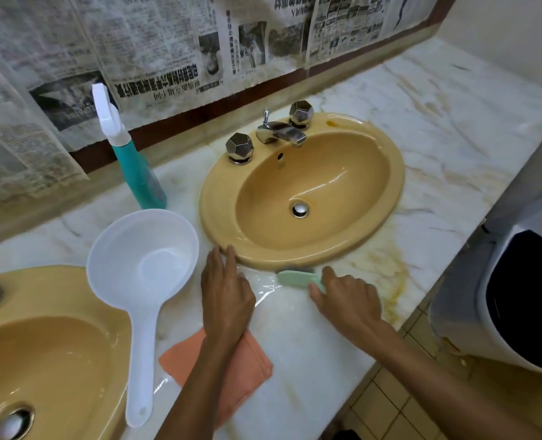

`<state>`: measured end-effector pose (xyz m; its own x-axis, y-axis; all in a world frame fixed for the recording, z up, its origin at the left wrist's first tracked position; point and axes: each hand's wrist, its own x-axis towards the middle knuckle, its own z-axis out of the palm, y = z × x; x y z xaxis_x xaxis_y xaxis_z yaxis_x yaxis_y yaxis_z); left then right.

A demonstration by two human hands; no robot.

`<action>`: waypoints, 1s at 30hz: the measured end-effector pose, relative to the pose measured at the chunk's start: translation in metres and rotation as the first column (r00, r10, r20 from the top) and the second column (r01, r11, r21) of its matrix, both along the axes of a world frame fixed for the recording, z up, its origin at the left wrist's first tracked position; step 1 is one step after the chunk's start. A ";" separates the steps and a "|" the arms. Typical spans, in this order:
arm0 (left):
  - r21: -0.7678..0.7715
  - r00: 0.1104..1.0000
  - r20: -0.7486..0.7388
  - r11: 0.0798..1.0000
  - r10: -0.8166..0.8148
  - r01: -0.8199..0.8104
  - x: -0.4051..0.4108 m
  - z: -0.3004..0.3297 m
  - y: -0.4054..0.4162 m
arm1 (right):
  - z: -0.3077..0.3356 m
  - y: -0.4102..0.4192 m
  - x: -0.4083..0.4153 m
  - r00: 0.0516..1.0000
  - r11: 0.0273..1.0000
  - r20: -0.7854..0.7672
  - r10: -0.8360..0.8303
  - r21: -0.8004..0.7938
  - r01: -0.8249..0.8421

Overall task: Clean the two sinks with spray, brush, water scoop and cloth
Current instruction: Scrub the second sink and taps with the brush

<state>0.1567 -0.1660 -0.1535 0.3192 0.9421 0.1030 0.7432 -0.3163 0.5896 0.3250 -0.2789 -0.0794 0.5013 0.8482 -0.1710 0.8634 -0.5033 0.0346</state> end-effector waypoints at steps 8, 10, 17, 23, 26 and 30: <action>-0.012 1.000 -0.025 1.000 -0.011 0.011 0.002 -0.001 0.000 | 0.046 0.045 0.036 0.968 0.969 -0.118 0.224 0.132 -0.208; -0.021 1.000 -0.024 1.000 -0.012 0.011 0.001 -0.001 0.000 | 0.052 0.059 0.062 0.981 0.985 -0.090 0.174 0.014 -0.173; -0.031 1.000 -0.025 1.000 0.000 0.000 0.002 -0.002 -0.001 | 0.031 0.112 0.044 0.935 0.977 -0.314 0.163 -0.077 -0.197; 0.012 0.999 -0.035 1.000 -0.009 0.009 0.001 -0.003 -0.002 | 0.041 0.113 0.097 0.941 0.982 -0.339 0.010 -0.174 -0.074; 0.019 0.999 -0.040 1.000 -0.002 0.002 0.003 -0.002 -0.003 | 0.040 0.116 0.115 0.958 0.970 -0.287 0.014 -0.228 -0.083; 0.034 0.998 -0.062 0.999 -0.007 0.010 0.001 -0.001 -0.003 | 0.014 0.142 0.067 0.944 0.938 -0.284 0.167 -0.251 -0.241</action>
